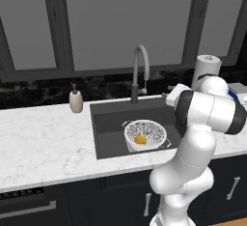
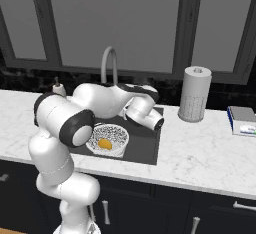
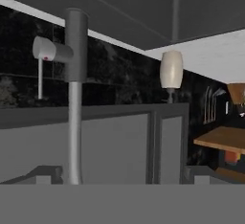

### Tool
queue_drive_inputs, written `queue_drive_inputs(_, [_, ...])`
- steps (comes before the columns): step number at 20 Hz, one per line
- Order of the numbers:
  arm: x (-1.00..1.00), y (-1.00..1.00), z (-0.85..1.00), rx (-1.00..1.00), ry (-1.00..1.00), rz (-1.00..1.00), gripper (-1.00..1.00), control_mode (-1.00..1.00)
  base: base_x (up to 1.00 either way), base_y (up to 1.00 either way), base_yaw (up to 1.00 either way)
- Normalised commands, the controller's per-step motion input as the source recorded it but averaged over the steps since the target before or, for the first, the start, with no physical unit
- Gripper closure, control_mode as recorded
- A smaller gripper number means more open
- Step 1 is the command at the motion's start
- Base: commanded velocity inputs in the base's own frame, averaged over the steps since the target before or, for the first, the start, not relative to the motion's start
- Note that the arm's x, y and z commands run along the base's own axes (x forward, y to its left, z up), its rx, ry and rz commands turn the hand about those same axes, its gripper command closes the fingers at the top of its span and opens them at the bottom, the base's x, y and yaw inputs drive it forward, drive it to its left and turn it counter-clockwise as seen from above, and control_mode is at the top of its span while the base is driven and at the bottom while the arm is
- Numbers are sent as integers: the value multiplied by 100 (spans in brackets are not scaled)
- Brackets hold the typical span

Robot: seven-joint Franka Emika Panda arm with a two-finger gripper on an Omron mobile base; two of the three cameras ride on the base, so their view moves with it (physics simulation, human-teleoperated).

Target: Put the colander in the sink, put the mango in the colander, and turn on the sink faucet and pour water over the colander.

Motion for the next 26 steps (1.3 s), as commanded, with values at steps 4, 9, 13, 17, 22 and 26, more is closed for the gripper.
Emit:
queue_drive_inputs(4, [11,41,6,0,-2,0,-100,-100,0,0,0])
queue_drive_inputs(9, [9,18,9,0,-5,-3,-100,-100,0,0,0])
queue_drive_inputs(13, [42,0,0,0,-1,-7,-100,-100,0,0,0])
queue_drive_inputs(17, [52,0,0,0,0,-6,-100,-100,0,0,0])
queue_drive_inputs(22, [49,-1,-7,0,0,-6,-100,-100,0,0,0])
queue_drive_inputs(26, [42,-7,-25,0,0,-6,-100,-100,0,0,0])
